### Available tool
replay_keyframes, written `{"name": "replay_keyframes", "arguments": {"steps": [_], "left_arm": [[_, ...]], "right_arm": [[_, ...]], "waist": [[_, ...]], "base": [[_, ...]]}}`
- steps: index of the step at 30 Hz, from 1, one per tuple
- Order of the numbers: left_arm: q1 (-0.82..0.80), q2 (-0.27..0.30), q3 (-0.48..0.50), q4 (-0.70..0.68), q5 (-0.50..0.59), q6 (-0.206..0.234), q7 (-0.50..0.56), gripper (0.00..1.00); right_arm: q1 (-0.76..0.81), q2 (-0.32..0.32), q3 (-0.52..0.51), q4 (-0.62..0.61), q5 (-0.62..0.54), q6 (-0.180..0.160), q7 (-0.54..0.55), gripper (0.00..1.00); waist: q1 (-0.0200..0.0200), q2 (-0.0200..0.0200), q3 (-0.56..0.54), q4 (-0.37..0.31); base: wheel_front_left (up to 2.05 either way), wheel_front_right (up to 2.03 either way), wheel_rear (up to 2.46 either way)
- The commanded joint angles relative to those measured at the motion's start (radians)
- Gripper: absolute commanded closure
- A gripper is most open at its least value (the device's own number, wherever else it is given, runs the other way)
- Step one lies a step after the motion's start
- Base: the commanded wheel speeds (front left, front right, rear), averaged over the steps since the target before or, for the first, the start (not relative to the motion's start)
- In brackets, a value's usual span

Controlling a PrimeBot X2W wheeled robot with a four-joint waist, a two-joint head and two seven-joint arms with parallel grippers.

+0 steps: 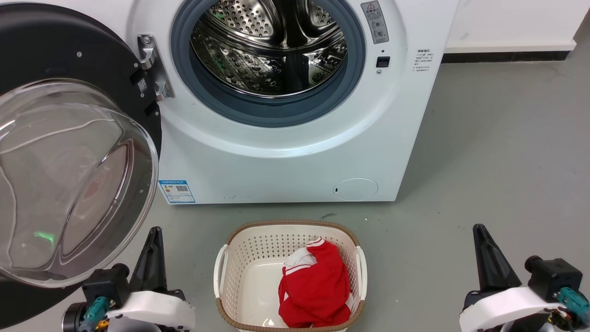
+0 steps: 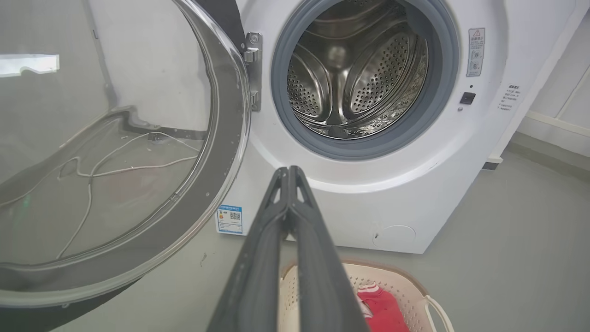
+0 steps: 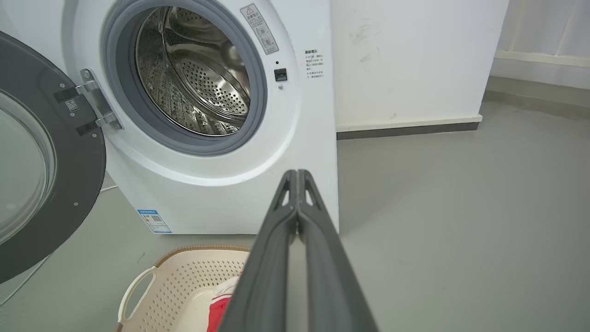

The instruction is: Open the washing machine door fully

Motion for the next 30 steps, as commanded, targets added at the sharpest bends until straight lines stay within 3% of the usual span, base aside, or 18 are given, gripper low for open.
{"name": "replay_keyframes", "arguments": {"steps": [1, 30], "left_arm": [[-0.026, 0.001, 0.008, -0.013, -0.036, -0.006, 0.005, 1.0], [-0.051, -0.017, 0.039, 0.017, -0.529, -0.044, 0.122, 1.0]], "right_arm": [[-0.023, -0.003, -0.004, -0.011, 0.04, 0.0, 0.006, 1.0], [-0.067, -0.01, -0.026, 0.042, 0.56, 0.0, 0.094, 1.0]], "waist": [[0.0, 0.0, 0.0, 0.0], [0.0, 0.0, -0.003, 0.005]], "base": [[0.0, 0.0, 0.0], [0.0, 0.0, 0.0]]}}
